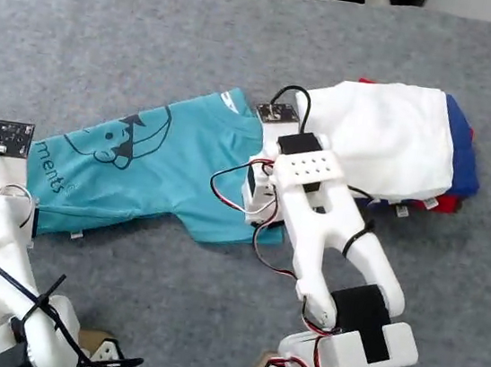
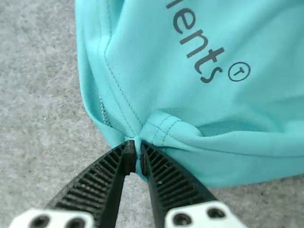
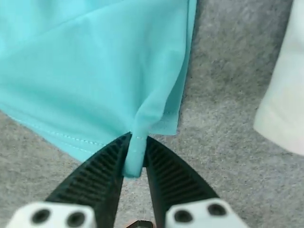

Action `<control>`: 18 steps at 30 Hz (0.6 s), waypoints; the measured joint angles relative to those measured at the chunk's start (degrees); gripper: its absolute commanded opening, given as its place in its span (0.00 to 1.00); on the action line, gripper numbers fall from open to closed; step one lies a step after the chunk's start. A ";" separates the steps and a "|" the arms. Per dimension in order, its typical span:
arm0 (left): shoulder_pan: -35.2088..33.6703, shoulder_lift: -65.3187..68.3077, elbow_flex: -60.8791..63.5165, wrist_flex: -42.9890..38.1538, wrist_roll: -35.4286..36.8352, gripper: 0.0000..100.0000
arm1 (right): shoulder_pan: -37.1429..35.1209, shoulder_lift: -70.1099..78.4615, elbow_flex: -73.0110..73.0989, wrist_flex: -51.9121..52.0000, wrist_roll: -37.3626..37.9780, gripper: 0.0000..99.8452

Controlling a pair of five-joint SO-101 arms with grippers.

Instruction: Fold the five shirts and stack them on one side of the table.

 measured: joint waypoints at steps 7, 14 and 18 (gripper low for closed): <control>0.97 0.00 1.93 -5.54 -0.18 0.05 | 0.00 0.00 0.00 0.00 0.00 0.02; -0.26 0.00 4.22 -10.55 3.25 0.27 | 0.00 0.00 0.00 0.00 0.00 0.33; -2.64 0.00 -2.20 -7.47 10.29 0.26 | 0.00 0.00 -0.70 2.02 -0.18 0.37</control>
